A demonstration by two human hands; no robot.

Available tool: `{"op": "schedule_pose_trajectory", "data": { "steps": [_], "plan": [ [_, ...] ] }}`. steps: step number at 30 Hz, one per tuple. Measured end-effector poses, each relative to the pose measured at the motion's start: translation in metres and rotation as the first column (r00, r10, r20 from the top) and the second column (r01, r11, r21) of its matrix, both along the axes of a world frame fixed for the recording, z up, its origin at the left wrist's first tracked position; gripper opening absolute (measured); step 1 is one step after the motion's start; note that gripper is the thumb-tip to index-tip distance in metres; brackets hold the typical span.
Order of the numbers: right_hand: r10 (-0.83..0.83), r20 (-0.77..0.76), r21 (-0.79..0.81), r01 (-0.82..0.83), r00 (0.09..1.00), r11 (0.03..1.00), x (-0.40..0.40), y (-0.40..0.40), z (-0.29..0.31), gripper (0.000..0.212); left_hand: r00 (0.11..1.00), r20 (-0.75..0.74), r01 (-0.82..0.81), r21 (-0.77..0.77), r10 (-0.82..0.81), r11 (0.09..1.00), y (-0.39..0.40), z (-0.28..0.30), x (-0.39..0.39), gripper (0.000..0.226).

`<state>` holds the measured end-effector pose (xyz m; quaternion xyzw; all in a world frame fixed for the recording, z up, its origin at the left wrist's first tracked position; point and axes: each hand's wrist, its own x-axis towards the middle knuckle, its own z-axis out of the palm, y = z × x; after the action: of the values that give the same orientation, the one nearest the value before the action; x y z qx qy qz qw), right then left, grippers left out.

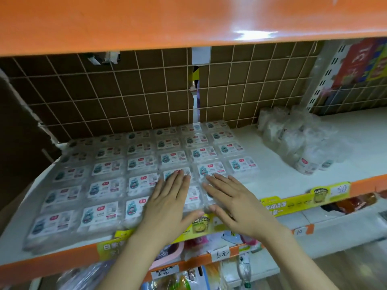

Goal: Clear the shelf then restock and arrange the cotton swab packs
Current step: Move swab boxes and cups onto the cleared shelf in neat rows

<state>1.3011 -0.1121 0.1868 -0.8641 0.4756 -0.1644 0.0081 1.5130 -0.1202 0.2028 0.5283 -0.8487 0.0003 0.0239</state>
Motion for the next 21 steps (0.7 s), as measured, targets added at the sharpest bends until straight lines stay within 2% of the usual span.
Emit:
{"op": "schedule_pose_trajectory", "data": {
  "steps": [4, 8, 13, 18, 21],
  "plan": [
    [0.021, -0.015, 0.003, -0.021, 1.0, 1.0, -0.001, -0.002, 0.003, 0.054, 0.999, 0.026, -0.035, 0.059, 0.034, 0.998, 0.0, 0.0, -0.001, 0.09],
    [0.017, -0.042, -0.004, -0.018, 0.999, 1.0, 0.0, -0.004, 0.011, 0.059, 0.998, 0.008, -0.057, 0.032, 0.057, 0.998, 0.003, 0.007, -0.004, 0.117],
    [0.009, 0.001, 0.003, -0.009, 1.0, 1.0, 0.009, -0.007, 0.019, 0.058, 0.995, -0.019, -0.098, 0.029, 0.098, 0.995, 0.008, 0.008, 0.006, 0.127],
    [0.022, 0.019, 0.04, -0.022, 1.0, 0.999, 0.029, -0.014, 0.027, 0.079, 0.965, -0.066, -0.253, 0.028, 0.255, 0.967, 0.014, 0.017, 0.036, 0.125],
    [0.027, 0.011, 0.049, -0.028, 1.0, 0.998, 0.048, -0.017, 0.03, 0.074, 0.921, -0.052, -0.384, 0.035, 0.385, 0.923, 0.014, 0.02, 0.069, 0.102]
  ]
}}
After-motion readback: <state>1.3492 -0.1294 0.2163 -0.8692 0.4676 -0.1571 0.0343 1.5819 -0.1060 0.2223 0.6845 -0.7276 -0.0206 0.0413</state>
